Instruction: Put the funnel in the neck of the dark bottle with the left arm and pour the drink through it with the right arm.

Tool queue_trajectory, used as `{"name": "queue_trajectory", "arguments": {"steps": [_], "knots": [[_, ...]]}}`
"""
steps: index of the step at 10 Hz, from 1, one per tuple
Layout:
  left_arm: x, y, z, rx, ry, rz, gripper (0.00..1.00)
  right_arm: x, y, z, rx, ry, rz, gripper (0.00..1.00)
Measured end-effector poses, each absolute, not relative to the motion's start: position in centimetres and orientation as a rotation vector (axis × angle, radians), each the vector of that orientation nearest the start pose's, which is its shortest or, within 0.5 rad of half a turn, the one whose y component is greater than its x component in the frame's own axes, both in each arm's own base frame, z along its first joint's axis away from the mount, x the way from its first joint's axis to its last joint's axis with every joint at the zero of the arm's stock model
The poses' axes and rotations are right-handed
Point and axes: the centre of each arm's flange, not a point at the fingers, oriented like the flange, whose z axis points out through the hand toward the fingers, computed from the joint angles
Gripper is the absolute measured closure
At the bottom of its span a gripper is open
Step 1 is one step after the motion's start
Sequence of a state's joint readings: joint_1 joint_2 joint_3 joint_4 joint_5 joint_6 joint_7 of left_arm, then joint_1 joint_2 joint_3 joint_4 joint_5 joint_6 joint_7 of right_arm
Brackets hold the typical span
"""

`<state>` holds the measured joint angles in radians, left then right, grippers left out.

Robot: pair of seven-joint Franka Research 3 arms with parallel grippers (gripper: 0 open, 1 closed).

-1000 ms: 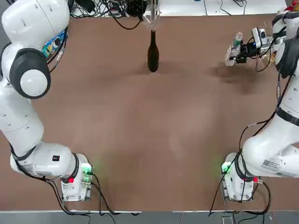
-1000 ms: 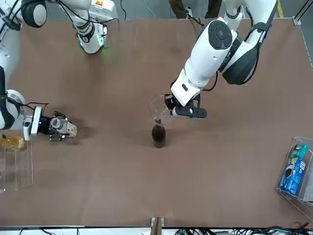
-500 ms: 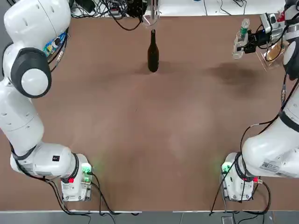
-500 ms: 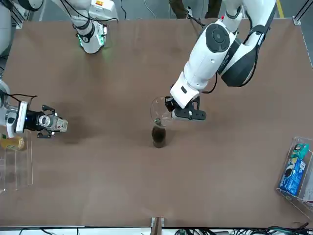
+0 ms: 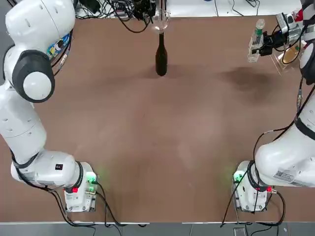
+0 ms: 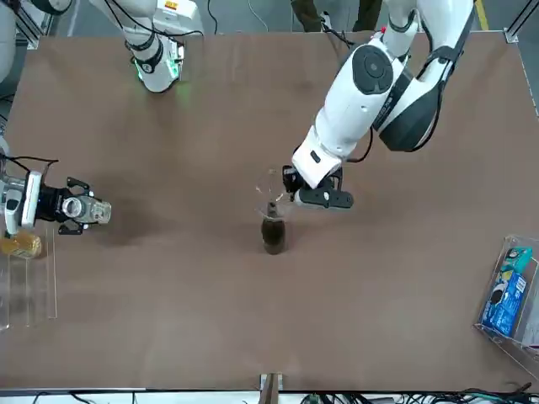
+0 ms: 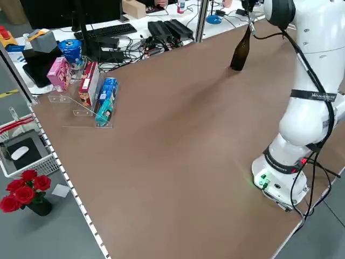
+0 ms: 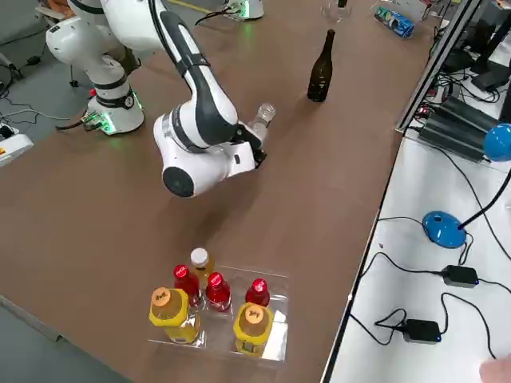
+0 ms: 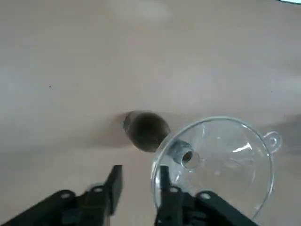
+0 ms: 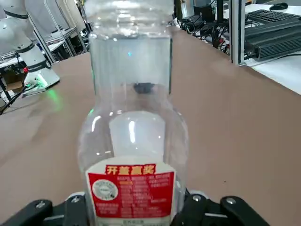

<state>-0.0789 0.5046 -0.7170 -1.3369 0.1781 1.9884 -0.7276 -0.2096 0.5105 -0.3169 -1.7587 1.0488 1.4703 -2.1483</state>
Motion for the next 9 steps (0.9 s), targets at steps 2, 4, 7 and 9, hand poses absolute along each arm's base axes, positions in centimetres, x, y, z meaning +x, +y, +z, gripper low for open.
{"name": "queue_trajectory", "arguments": {"steps": [2, 4, 7, 9], "knots": [[57.2, -41.5, 52.2, -3.431, 0.025, -0.173, 0.23, 56.9, -19.6, 31.1, -1.742, -1.240, -0.794, 0.43], [57.5, -41.2, 53.4, -3.446, 0.010, -0.204, 0.01, 56.9, -19.6, 32.5, -1.770, -1.204, -0.775, 0.43], [60.5, -37.2, 55.1, -3.526, -0.036, -0.193, 0.01, 56.8, -19.0, 35.5, -1.839, -1.153, -0.697, 0.43], [62.7, -32.2, 54.7, -3.510, 0.304, -0.185, 0.03, 57.1, -18.1, 38.6, -1.918, -1.111, -0.650, 0.43]]}}
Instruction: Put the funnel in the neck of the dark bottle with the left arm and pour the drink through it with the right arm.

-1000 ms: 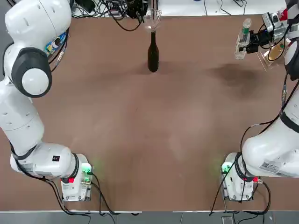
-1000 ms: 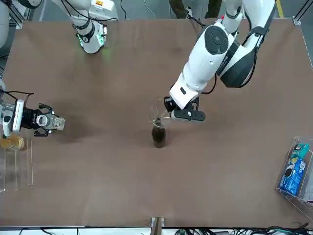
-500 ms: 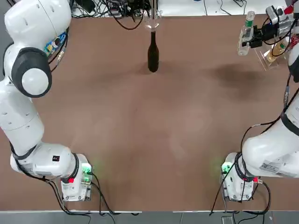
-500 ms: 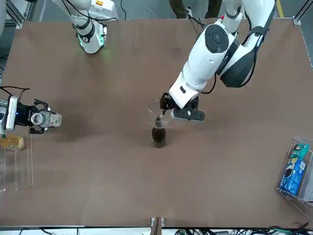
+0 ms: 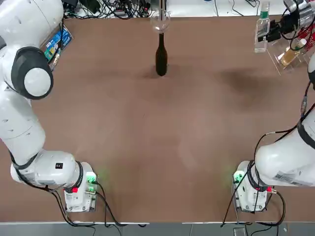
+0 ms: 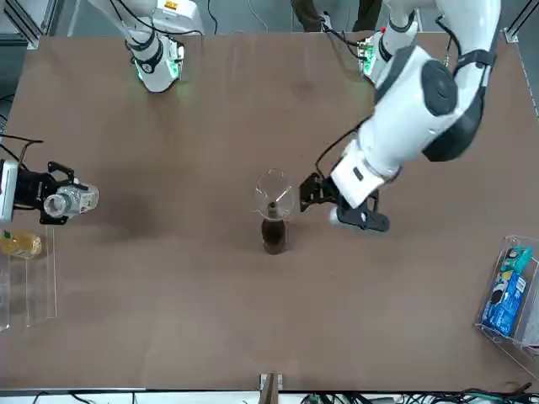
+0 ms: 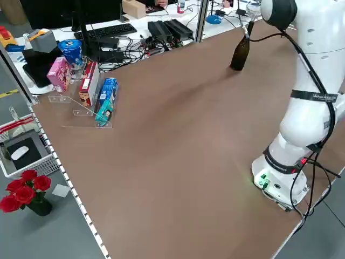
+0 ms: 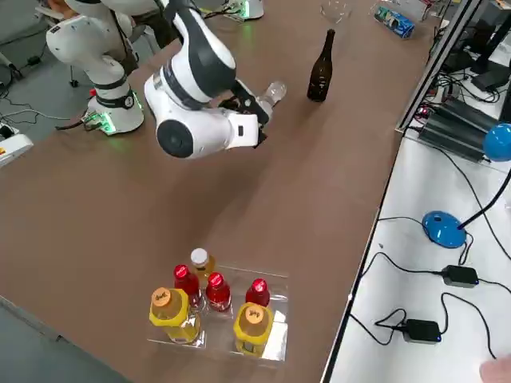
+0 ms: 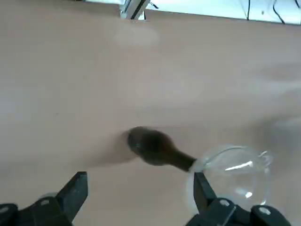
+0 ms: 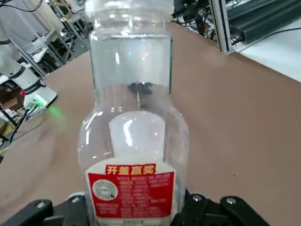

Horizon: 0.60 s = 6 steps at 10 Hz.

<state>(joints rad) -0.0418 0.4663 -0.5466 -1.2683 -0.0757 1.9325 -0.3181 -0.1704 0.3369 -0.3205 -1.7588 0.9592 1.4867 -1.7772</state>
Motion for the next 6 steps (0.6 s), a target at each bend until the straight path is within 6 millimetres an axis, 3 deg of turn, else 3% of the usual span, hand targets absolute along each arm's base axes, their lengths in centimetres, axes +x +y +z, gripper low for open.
{"name": "queue_trajectory", "arguments": {"steps": [4, 6], "knots": [[64.7, -23.5, 52.8, -3.275, 1.129, -0.124, 0.03, 57.8, -15.3, 43.1, -2.047, -1.007, -0.573, 0.43], [64.9, -22.5, 52.6, -3.180, 1.359, -0.150, 0.02, 58.4, -13.6, 44.7, -2.113, -0.953, -0.543, 0.43]]}}
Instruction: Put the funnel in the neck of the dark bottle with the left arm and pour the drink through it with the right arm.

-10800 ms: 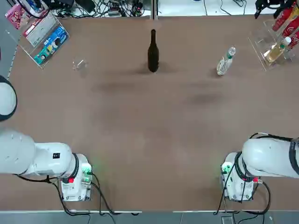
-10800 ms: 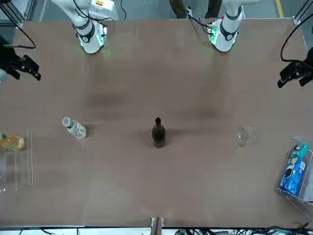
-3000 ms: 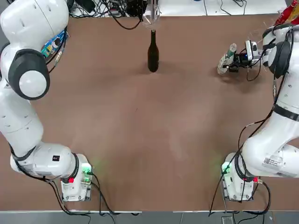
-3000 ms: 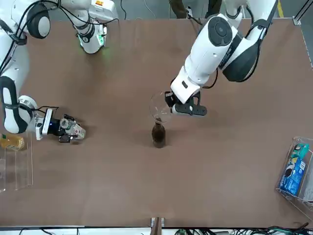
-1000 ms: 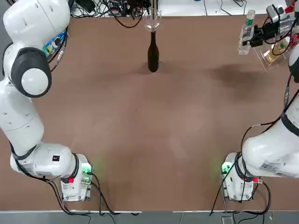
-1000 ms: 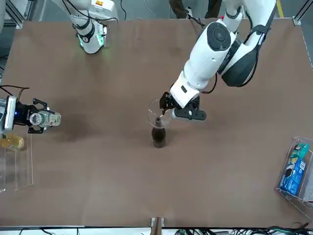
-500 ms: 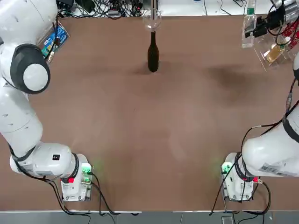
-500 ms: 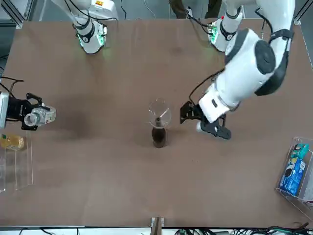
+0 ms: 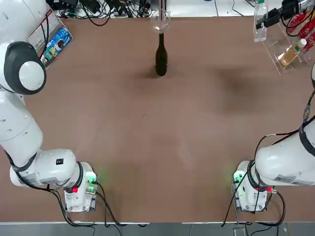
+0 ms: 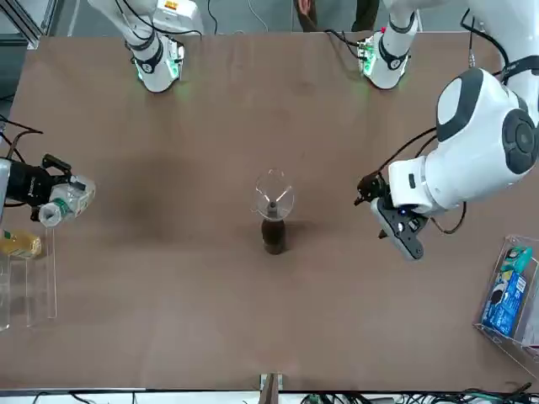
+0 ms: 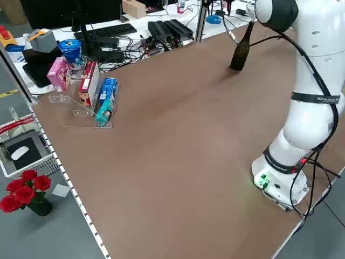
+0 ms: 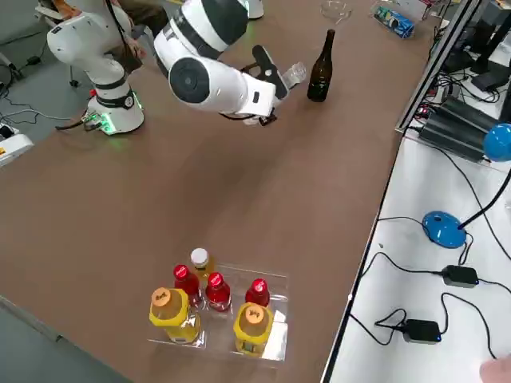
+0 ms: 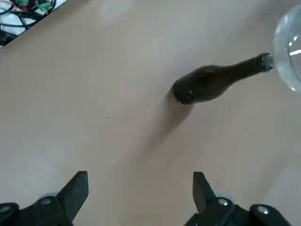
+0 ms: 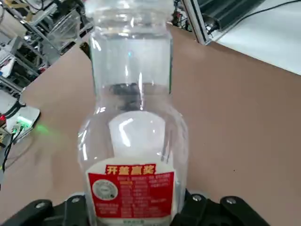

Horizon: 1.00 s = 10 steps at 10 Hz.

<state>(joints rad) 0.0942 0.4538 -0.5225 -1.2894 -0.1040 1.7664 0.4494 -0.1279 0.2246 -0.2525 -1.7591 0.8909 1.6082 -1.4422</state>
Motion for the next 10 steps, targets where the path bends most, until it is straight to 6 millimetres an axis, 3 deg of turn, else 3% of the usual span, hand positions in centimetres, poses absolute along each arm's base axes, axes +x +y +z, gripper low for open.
{"name": "queue_trajectory", "arguments": {"steps": [3, 6, 10], "knots": [[63.8, -25.6, 50.7, -3.253, 1.595, -0.107, 0.04, 59.4, -8.2, 48.3, -2.210, -0.899, -0.507, 0.43], [65.1, -26.2, 46.6, -3.220, 2.174, -0.323, 0.01, 59.4, -3.6, 51.3, -2.291, -0.864, -0.459, 0.43], [65.8, -28.5, 43.4, -3.018, 2.563, -0.670, 0.00, 58.2, -1.4, 53.4, -2.408, -0.791, -0.360, 0.43]]}}
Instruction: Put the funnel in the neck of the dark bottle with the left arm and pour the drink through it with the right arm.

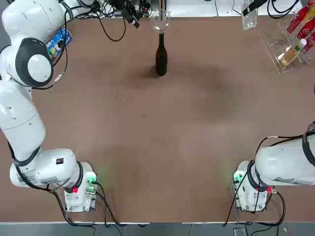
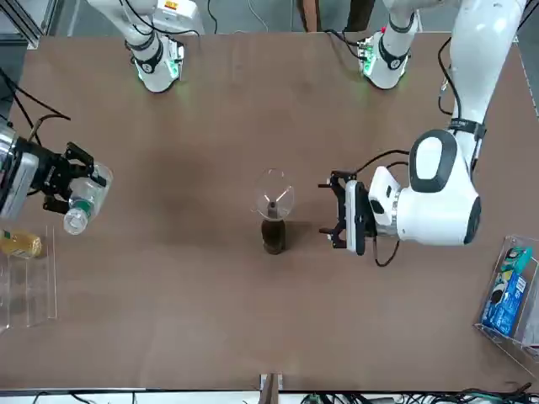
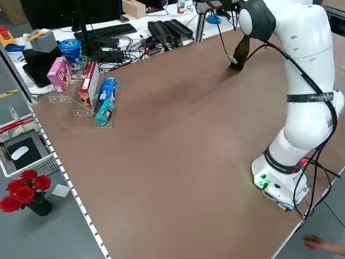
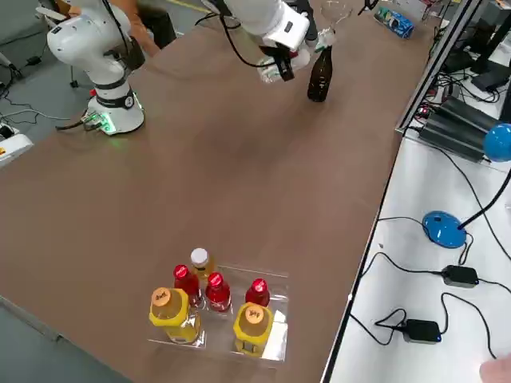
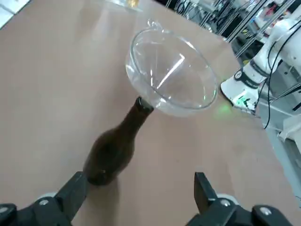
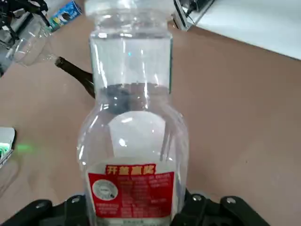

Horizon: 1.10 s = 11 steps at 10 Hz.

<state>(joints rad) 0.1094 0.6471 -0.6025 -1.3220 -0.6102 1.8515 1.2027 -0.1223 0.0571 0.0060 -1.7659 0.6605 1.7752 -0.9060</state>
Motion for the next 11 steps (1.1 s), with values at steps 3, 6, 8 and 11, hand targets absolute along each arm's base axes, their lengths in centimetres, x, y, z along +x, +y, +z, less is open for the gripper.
{"name": "queue_trajectory", "arguments": {"steps": [3, 6, 8, 11], "knots": [[65.8, -31.3, 40.7, 1.554, -1.461, 0.481, 0.00, 56.6, 1.5, 56.3, -2.494, -0.754, -0.313, 0.43], [64.9, -34.7, 38.4, 1.378, -1.524, 0.588, 0.00, 55.7, 3.0, 56.9, -2.577, -0.712, -0.252, 0.44], [64.8, -35.6, 37.3, 1.300, -1.545, 0.659, 0.00, 54.2, 8.0, 58.6, -2.664, -0.680, -0.200, 0.45], [64.4, -36.6, 37.0, 1.247, -1.533, 0.694, 0.00, 53.0, 11.0, 59.5, -2.714, -0.631, -0.175, 0.45]]}}
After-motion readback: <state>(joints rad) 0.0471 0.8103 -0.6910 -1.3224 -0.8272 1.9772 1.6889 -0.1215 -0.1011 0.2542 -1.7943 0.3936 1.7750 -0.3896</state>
